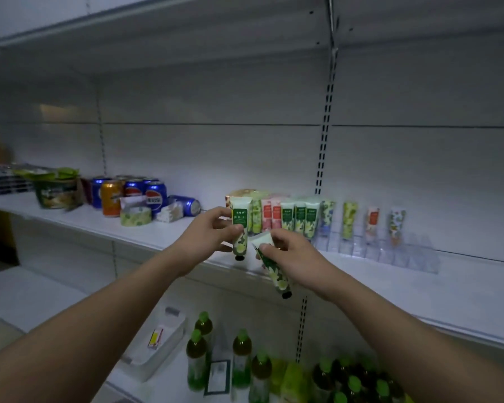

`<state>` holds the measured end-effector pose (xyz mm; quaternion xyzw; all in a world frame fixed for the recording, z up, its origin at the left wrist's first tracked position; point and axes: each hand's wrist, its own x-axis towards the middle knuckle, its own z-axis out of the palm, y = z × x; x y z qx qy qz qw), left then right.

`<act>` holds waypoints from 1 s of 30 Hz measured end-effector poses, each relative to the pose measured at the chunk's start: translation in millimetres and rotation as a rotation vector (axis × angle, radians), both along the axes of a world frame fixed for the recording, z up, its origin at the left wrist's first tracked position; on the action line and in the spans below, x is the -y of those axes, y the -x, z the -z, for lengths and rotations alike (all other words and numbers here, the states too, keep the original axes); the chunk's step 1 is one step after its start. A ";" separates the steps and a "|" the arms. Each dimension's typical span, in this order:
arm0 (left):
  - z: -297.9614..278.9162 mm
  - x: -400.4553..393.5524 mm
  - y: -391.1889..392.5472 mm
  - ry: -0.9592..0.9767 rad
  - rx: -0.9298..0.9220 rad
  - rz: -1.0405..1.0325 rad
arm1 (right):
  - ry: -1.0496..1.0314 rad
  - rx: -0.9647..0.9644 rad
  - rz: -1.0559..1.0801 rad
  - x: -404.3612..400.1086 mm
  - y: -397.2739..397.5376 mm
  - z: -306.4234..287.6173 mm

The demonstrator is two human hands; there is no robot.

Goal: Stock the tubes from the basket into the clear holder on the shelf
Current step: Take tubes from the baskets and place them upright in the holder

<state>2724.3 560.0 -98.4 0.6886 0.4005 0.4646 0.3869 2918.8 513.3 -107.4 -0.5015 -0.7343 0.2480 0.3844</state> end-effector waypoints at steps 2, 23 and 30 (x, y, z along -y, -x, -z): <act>-12.1 -4.9 -14.0 -0.027 -0.012 0.005 | -0.027 0.025 0.013 -3.1 -10.0 -14.2; -57.9 -106.8 -111.0 -0.209 -0.287 -0.083 | -0.137 0.161 0.311 -100.0 -125.6 -78.3; -31.7 -132.6 -138.1 -0.317 -0.287 -0.168 | -0.227 0.114 0.398 -123.7 -136.9 -65.3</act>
